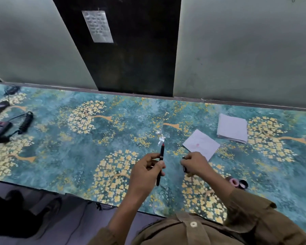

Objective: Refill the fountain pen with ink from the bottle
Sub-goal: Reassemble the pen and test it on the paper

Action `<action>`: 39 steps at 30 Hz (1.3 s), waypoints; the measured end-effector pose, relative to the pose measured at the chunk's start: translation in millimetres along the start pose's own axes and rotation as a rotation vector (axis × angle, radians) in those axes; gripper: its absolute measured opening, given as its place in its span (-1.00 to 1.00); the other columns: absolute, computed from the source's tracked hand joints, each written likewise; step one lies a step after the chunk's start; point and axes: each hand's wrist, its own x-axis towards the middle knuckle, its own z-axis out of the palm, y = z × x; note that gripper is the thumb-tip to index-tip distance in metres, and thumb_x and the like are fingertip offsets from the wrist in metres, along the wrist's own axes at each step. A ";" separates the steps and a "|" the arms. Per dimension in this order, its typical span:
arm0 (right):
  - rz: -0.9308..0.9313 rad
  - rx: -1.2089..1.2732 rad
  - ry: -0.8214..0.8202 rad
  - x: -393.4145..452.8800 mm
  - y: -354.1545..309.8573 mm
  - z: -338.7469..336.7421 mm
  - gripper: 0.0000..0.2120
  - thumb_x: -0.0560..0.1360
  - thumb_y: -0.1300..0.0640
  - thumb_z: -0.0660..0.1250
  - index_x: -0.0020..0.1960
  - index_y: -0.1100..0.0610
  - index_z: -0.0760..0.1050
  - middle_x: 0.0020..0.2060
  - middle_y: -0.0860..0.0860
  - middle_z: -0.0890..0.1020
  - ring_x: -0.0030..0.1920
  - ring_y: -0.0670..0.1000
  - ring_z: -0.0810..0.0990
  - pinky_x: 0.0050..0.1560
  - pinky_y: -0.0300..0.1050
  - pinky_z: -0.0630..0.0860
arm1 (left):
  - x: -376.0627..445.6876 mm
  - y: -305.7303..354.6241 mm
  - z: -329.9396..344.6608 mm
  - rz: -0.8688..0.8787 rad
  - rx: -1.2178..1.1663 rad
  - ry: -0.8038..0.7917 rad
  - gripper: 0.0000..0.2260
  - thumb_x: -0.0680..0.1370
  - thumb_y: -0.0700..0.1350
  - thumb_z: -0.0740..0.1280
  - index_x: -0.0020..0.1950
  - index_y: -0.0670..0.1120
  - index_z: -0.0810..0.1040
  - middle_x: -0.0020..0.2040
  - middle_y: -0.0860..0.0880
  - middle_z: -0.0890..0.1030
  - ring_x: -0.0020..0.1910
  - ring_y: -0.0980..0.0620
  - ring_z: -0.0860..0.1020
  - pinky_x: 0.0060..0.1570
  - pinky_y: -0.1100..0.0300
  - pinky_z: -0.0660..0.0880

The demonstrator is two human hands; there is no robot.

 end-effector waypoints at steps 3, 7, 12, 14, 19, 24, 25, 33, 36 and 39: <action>0.030 0.425 -0.057 -14.6 -22.0 -25.1 -0.89 0.51 0.30 0.36 -0.19 0.31 0.55 -0.43 0.18 0.53 -0.52 0.07 0.58 -0.29 0.05 0.68 | 1.0 7.5 3.1 0.009 -0.009 -0.015 -0.86 0.56 -0.23 0.40 0.06 -0.01 0.62 -0.15 -0.16 0.70 -0.27 -0.05 0.69 -0.16 -0.02 0.64; -0.108 0.807 -0.075 -36.6 -51.7 -65.3 -0.83 0.55 0.31 0.33 0.05 0.43 0.55 -0.23 0.22 0.49 -0.33 0.12 0.54 -0.37 -0.12 0.61 | 3.3 18.1 14.1 0.042 0.018 -0.060 -0.85 0.56 -0.22 0.41 0.07 -0.01 0.64 -0.13 -0.15 0.70 -0.25 -0.06 0.70 -0.20 0.11 0.63; -0.328 0.897 0.019 -56.5 -64.2 -99.2 -0.90 0.57 0.32 0.31 0.07 0.31 0.54 -0.18 0.20 0.65 -0.22 0.10 0.66 -0.32 -0.14 0.61 | 2.8 34.4 35.3 0.086 0.072 -0.137 -0.83 0.55 -0.20 0.43 0.05 0.05 0.65 -0.13 -0.10 0.71 -0.23 -0.06 0.70 -0.18 0.04 0.64; -0.375 0.882 0.070 -60.0 -62.4 -104.6 -0.89 0.58 0.32 0.31 0.08 0.31 0.55 -0.15 0.20 0.67 -0.17 0.13 0.68 -0.31 -0.15 0.62 | 1.8 42.7 43.5 0.109 0.087 -0.159 -0.83 0.55 -0.21 0.43 0.06 0.03 0.65 -0.12 -0.12 0.71 -0.23 -0.08 0.69 -0.21 -0.03 0.62; -0.433 0.849 0.155 -64.1 -55.9 -110.9 -0.88 0.58 0.31 0.32 0.10 0.29 0.55 -0.11 0.20 0.69 -0.12 0.11 0.70 -0.22 -0.09 0.65 | 0.2 56.0 56.7 0.160 0.130 -0.191 -0.81 0.54 -0.23 0.44 0.07 0.03 0.65 -0.12 -0.11 0.70 -0.24 -0.08 0.69 -0.25 -0.13 0.60; -0.445 0.806 0.142 -66.5 -51.3 -114.2 -0.85 0.57 0.32 0.34 0.12 0.34 0.55 -0.16 0.16 0.70 -0.19 0.04 0.70 -0.17 -0.07 0.66 | -0.3 59.6 62.5 0.186 0.152 -0.197 -0.80 0.54 -0.21 0.44 0.06 0.08 0.65 -0.14 -0.05 0.71 -0.24 -0.05 0.70 -0.22 -0.17 0.60; -0.444 0.787 0.131 -66.2 -50.6 -112.5 -0.85 0.56 0.32 0.34 0.11 0.35 0.55 -0.18 0.14 0.70 -0.21 0.03 0.70 -0.17 -0.07 0.66 | -0.7 60.7 63.5 0.189 0.148 -0.197 -0.80 0.54 -0.21 0.43 0.06 0.07 0.65 -0.14 -0.05 0.71 -0.24 -0.05 0.70 -0.22 -0.17 0.60; -0.463 0.733 0.004 -69.9 -51.9 -101.9 -0.85 0.52 0.34 0.39 0.07 0.35 0.55 -0.19 0.15 0.69 -0.21 0.07 0.70 -0.20 -0.04 0.68 | 1.6 71.7 63.8 0.229 0.117 -0.169 -0.87 0.57 -0.24 0.39 0.02 -0.06 0.70 -0.21 -0.13 0.71 -0.26 -0.08 0.69 -0.27 -0.12 0.59; -0.478 0.745 -0.051 -75.3 -52.6 -108.8 -0.81 0.52 0.30 0.40 0.13 0.31 0.56 -0.14 0.16 0.67 -0.20 0.06 0.67 -0.23 -0.06 0.65 | -1.8 74.1 61.8 0.209 0.061 -0.239 -0.86 0.60 -0.27 0.34 0.03 -0.11 0.68 -0.15 -0.16 0.71 -0.27 -0.07 0.68 -0.22 -0.05 0.62; -0.500 0.795 -0.159 -79.8 -50.5 -116.3 -0.75 0.57 0.29 0.34 0.24 0.22 0.55 0.00 0.14 0.69 -0.13 0.01 0.65 -0.26 -0.10 0.59 | -3.5 75.4 59.7 0.154 -0.031 -0.305 -0.86 0.61 -0.28 0.31 0.08 -0.19 0.65 -0.15 -0.15 0.70 -0.26 -0.10 0.67 -0.24 0.00 0.61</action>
